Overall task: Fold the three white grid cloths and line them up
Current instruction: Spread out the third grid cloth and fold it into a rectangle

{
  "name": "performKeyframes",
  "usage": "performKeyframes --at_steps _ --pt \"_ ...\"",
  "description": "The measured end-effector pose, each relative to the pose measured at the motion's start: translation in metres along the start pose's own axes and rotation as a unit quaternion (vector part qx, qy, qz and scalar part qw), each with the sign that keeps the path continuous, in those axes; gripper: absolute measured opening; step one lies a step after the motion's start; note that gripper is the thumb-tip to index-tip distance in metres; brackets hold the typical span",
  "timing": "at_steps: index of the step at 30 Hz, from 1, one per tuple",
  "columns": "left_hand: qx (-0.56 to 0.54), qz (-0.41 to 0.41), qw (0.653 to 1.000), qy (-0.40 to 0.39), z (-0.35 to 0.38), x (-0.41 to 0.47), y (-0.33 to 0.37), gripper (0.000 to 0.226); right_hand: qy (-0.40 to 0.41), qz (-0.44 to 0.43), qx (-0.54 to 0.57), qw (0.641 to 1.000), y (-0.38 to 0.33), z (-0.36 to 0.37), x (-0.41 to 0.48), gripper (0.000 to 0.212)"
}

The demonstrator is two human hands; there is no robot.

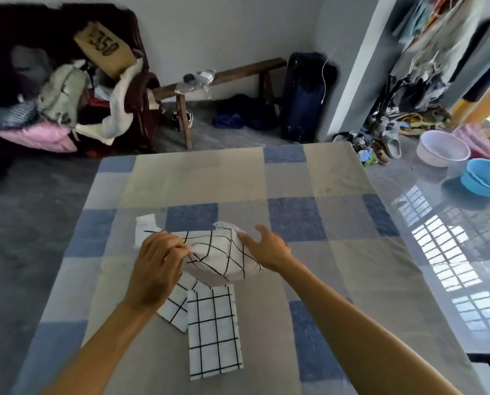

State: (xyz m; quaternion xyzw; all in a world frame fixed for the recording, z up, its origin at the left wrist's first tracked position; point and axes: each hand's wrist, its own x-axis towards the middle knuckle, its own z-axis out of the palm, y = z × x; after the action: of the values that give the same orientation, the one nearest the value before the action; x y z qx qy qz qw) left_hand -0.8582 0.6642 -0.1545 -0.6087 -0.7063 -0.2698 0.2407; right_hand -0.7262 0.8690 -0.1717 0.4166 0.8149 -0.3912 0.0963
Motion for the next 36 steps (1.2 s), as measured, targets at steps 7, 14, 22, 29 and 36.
performKeyframes --at_steps 7,14,22,29,36 --pt "-0.019 -0.026 0.999 -0.014 -0.066 -0.108 0.047 0.002 -0.154 0.008 0.120 0.981 -0.029 0.083 -0.056 0.094" --pt "-0.039 -0.090 0.988 -0.119 -0.111 -0.224 0.087 0.005 -0.048 -0.061 0.045 0.996 -0.033 0.147 -0.121 0.017" --pt "-0.023 -0.274 0.956 -0.104 -0.110 -0.187 0.077 0.044 0.056 -0.165 0.079 0.982 -0.047 0.148 -0.167 0.014" --pt "0.031 -0.248 0.965 -0.083 -0.116 -0.117 0.060 0.046 0.121 -0.288 0.029 0.950 -0.047 0.106 -0.189 0.024" --pt "0.099 -0.038 0.994 -0.037 -0.136 -0.050 0.095 0.017 0.055 -0.370 0.034 0.927 -0.037 0.046 -0.216 0.062"
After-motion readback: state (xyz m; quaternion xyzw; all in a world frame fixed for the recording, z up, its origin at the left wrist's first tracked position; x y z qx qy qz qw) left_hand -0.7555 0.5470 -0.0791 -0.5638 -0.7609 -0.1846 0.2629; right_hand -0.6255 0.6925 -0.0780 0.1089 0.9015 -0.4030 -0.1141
